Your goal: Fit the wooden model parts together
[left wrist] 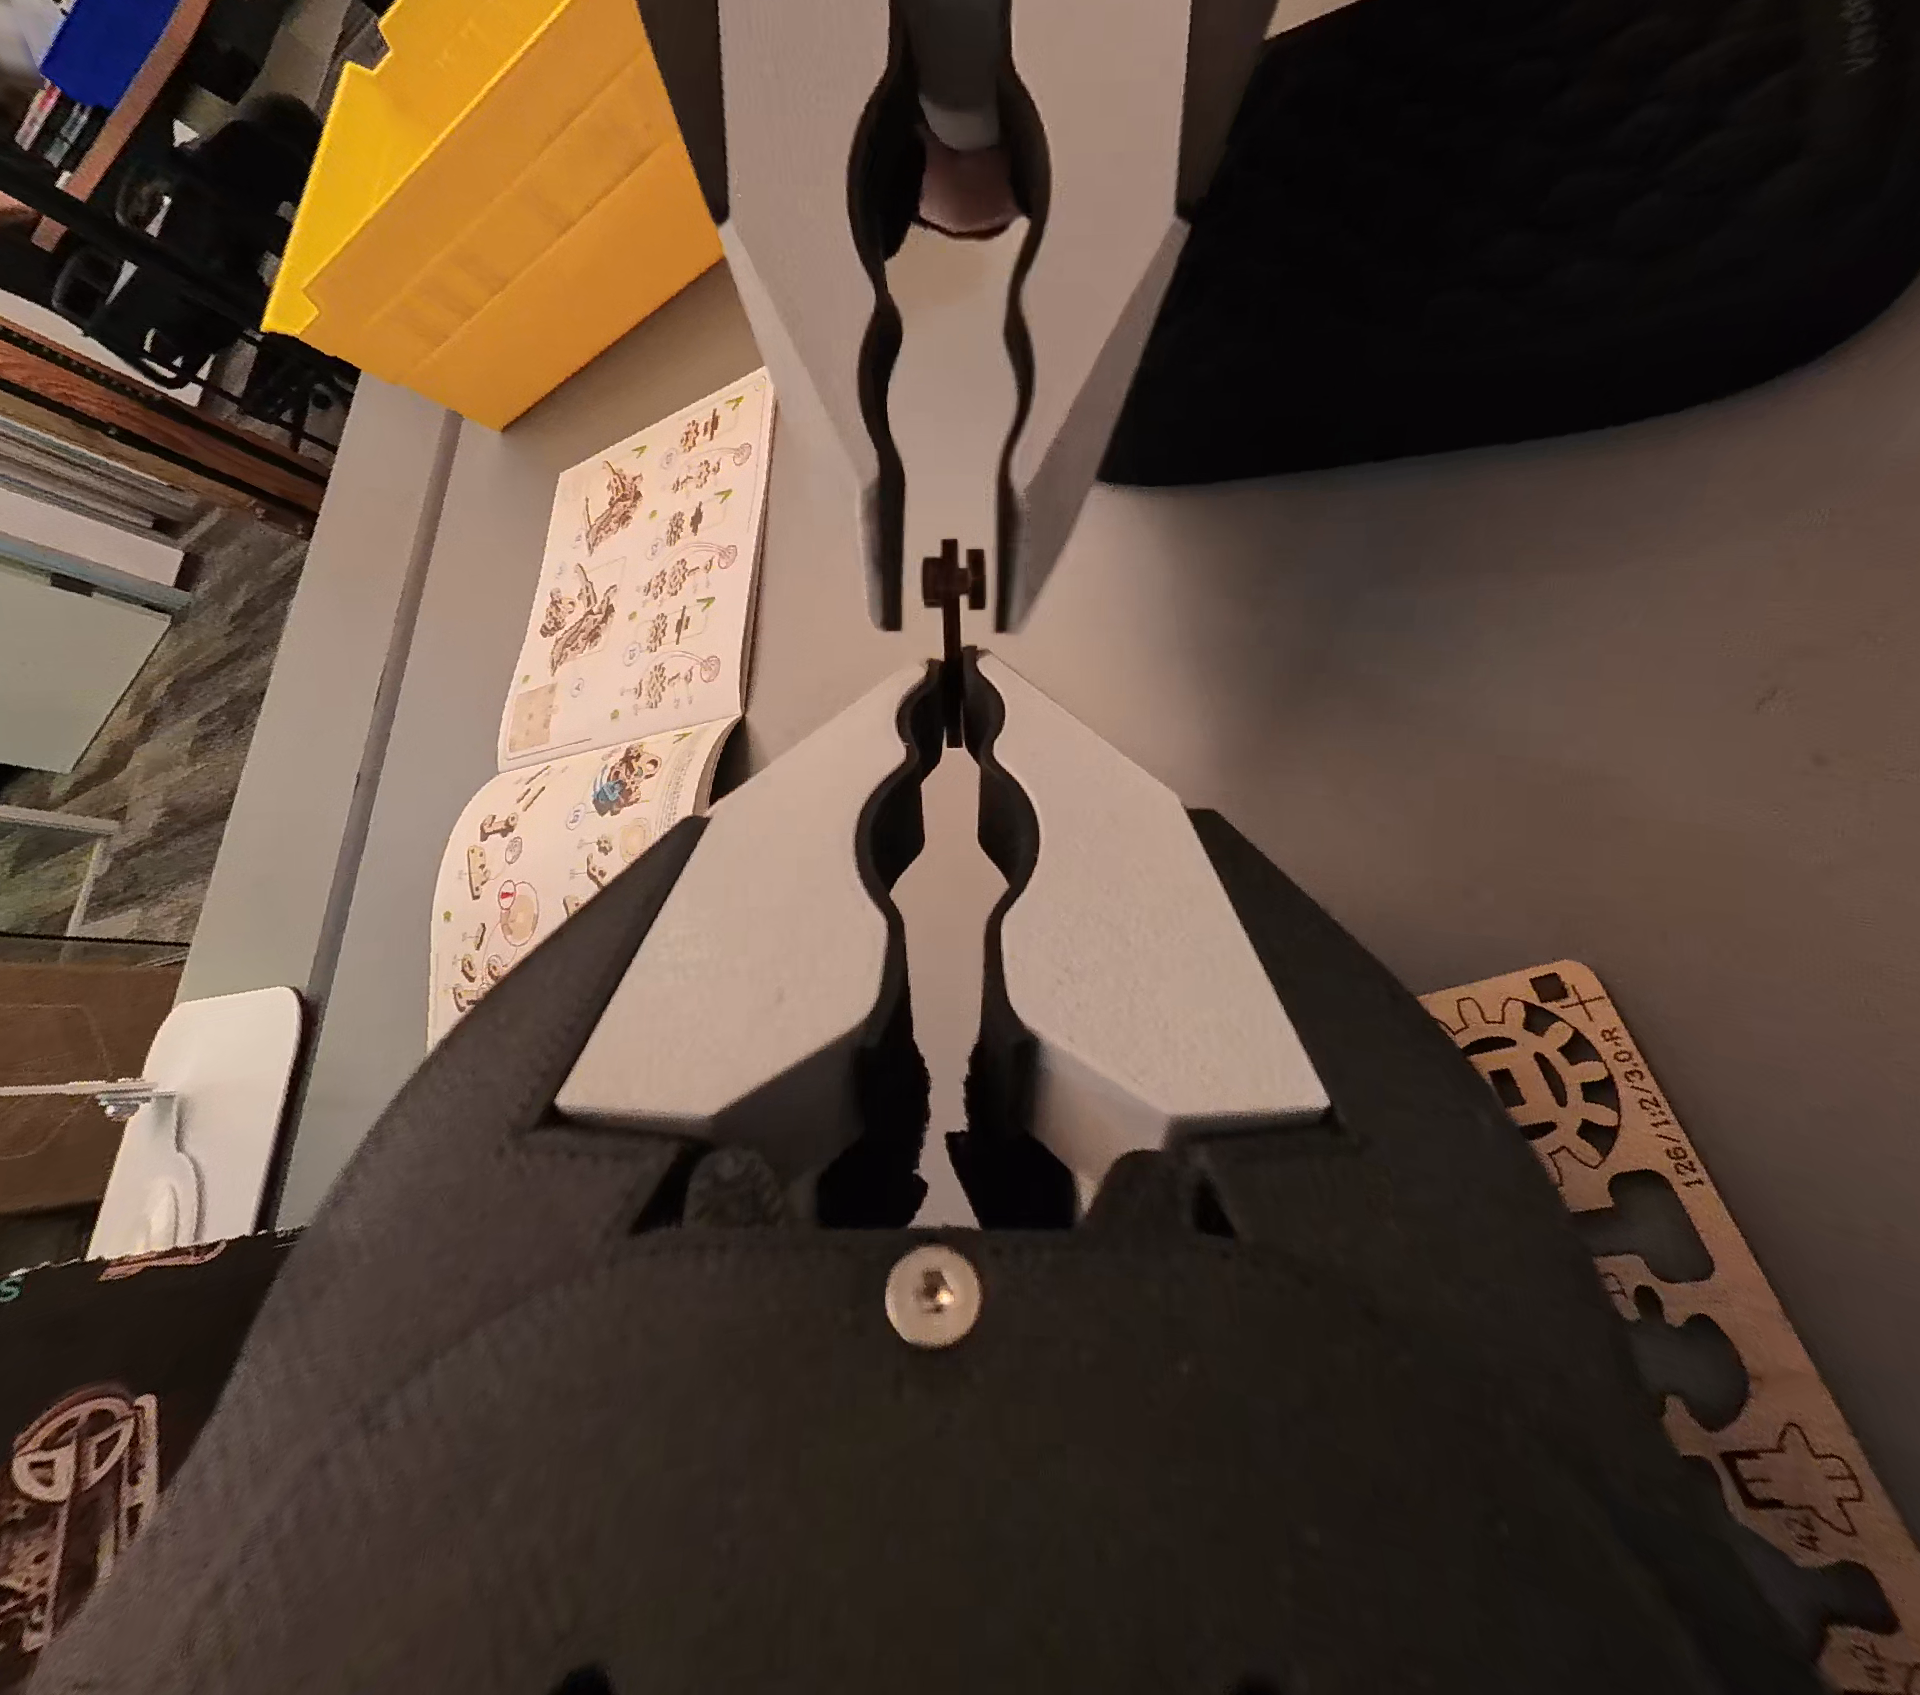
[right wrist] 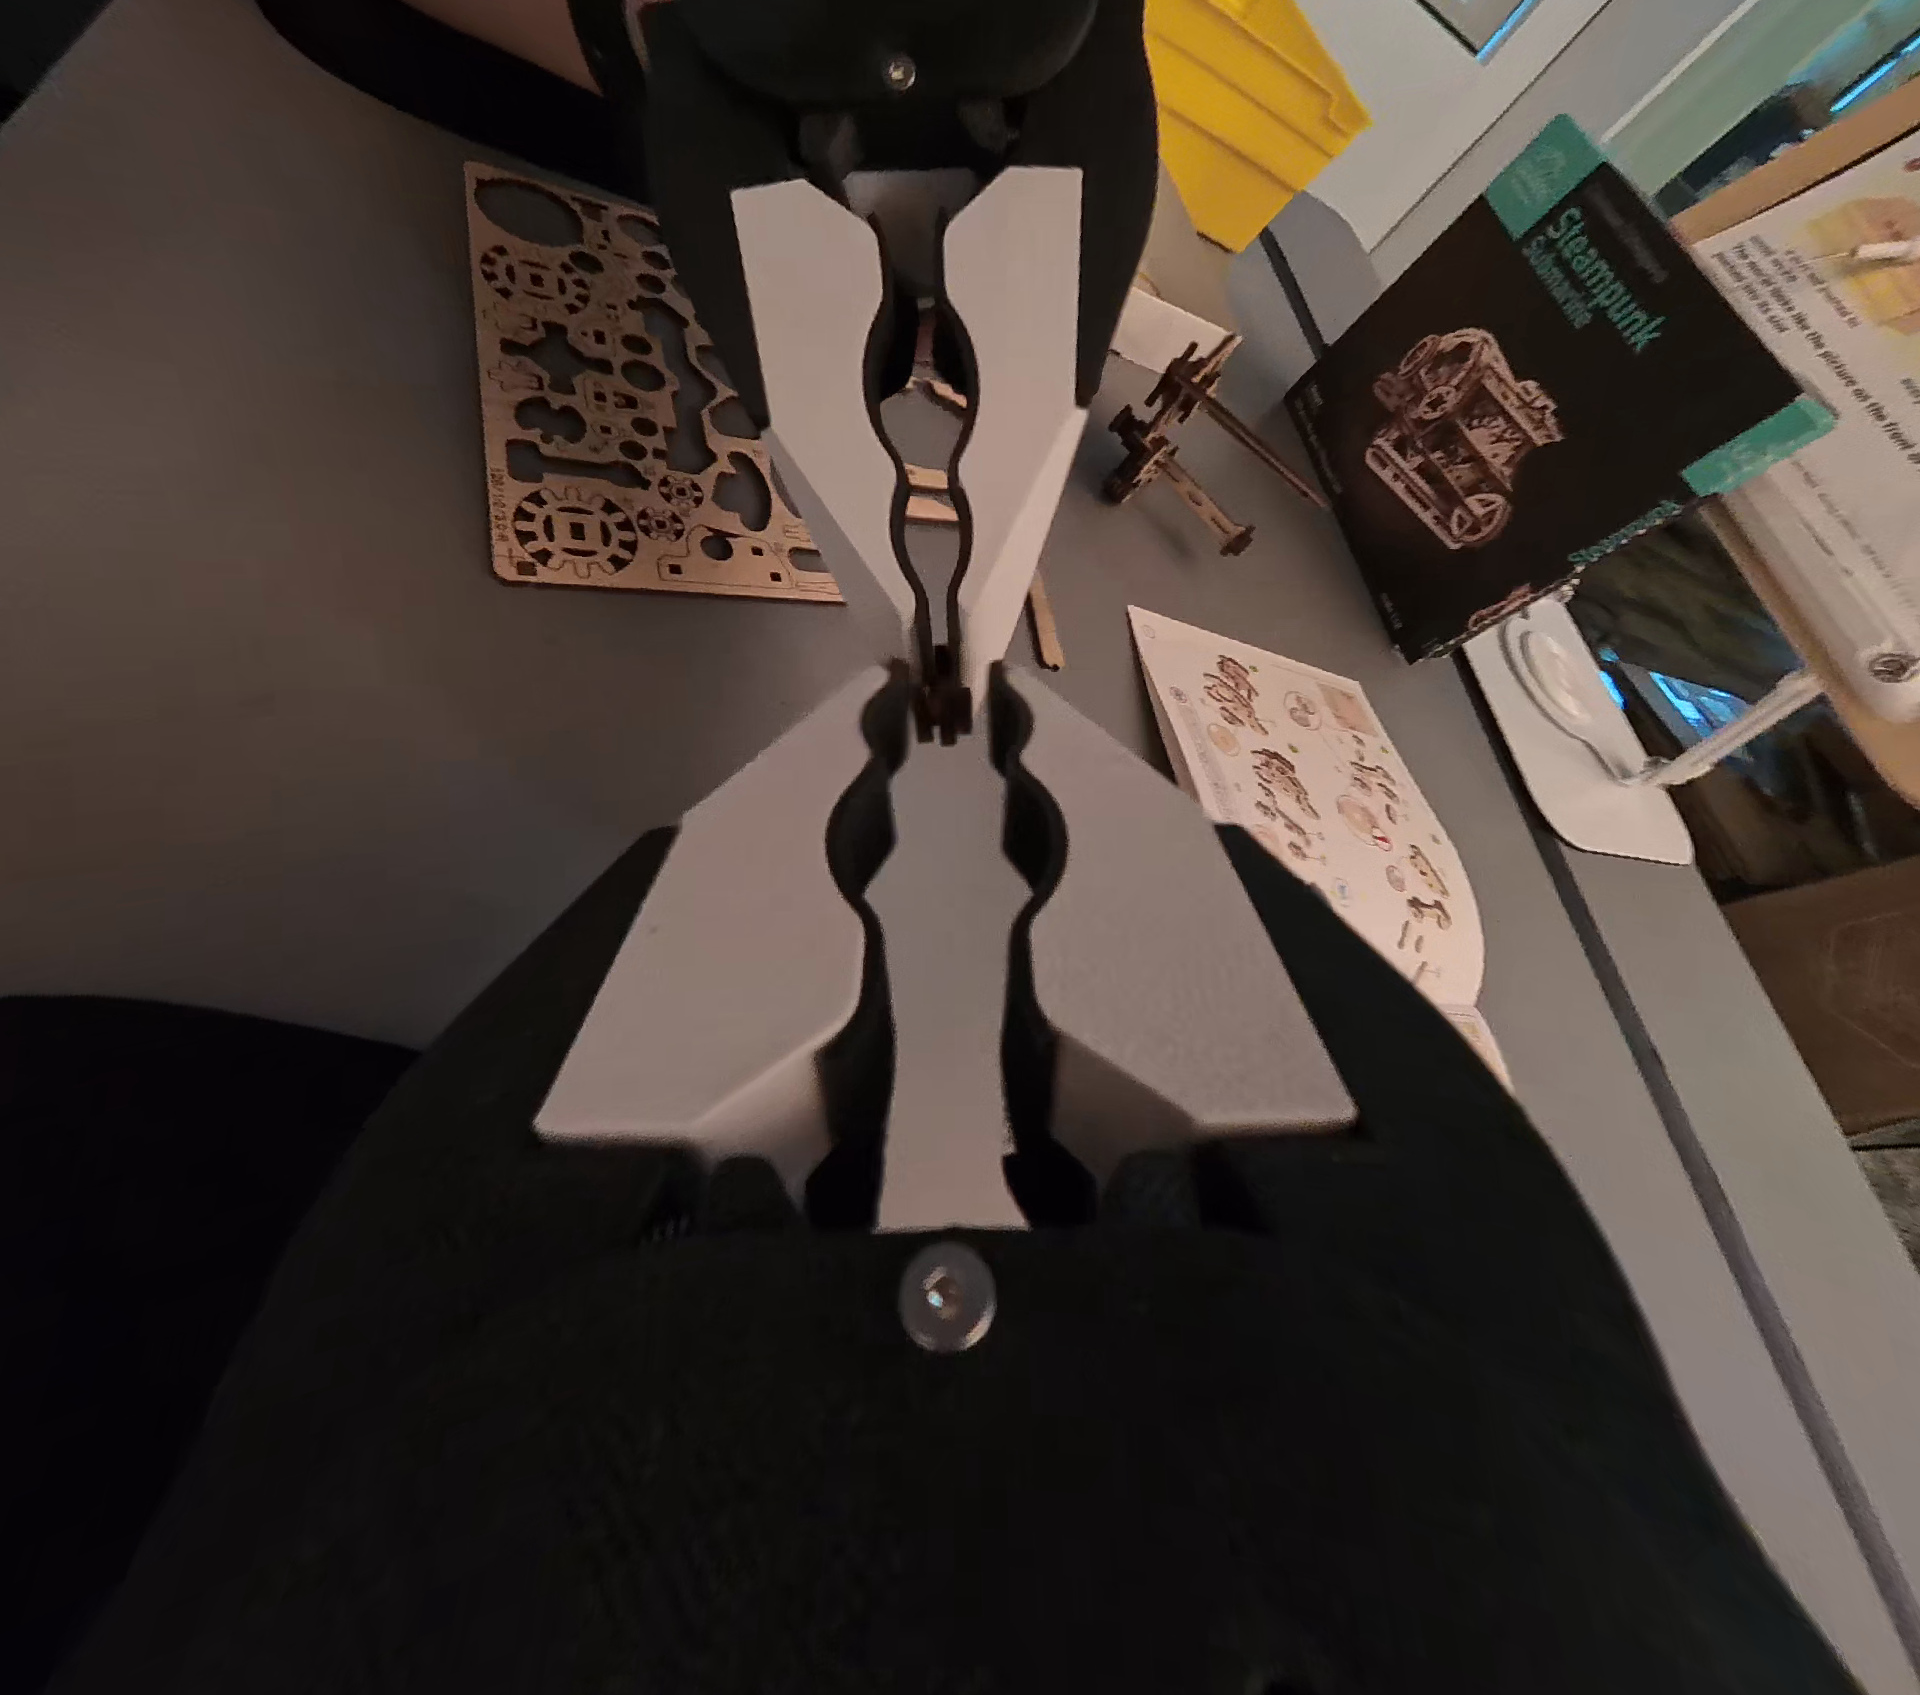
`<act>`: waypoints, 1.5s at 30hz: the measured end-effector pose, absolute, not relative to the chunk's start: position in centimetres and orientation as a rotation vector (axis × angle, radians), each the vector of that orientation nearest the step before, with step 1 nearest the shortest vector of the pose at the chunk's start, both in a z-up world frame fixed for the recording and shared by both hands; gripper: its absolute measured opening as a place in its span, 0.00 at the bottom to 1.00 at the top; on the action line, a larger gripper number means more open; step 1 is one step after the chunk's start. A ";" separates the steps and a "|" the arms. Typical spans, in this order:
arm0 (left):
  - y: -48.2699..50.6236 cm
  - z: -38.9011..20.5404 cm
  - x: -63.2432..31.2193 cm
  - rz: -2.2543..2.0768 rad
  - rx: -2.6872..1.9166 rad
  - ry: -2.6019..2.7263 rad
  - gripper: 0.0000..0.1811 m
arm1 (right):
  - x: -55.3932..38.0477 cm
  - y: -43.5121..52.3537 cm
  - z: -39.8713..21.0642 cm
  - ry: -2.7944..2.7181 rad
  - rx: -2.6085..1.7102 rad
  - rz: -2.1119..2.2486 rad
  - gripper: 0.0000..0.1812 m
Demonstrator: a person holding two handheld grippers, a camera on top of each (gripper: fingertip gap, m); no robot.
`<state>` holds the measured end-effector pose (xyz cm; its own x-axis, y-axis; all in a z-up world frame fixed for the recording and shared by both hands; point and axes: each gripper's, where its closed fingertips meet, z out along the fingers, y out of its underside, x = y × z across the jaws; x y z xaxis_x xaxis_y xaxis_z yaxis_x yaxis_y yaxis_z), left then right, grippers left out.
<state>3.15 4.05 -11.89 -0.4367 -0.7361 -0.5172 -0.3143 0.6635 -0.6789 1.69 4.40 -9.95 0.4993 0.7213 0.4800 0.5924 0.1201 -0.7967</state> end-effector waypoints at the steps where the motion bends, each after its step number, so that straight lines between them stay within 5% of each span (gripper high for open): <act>1: 4.2 -11.9 3.2 -0.622 -0.811 2.023 0.00 | 1.7 4.4 -10.1 -1.183 -1.564 0.123 0.05; 38: 4.0 -12.6 3.3 -0.598 -0.862 2.065 0.00 | 1.8 4.5 -11.3 -1.181 -1.631 0.117 0.04; 42: 3.8 -12.8 3.0 -0.784 -1.015 2.093 0.00 | 1.5 4.5 -11.3 -1.086 -1.693 0.396 0.04; 45: 3.5 -12.6 2.8 -1.051 -1.245 2.083 0.00 | 2.3 4.7 -11.0 -0.977 -1.752 0.580 0.15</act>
<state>2.85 3.51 -12.62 -0.4622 -0.8865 -0.0240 -0.5074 0.2866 -0.8126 2.29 4.68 -11.03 0.5573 0.8282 0.0584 0.3454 -0.1673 -0.9234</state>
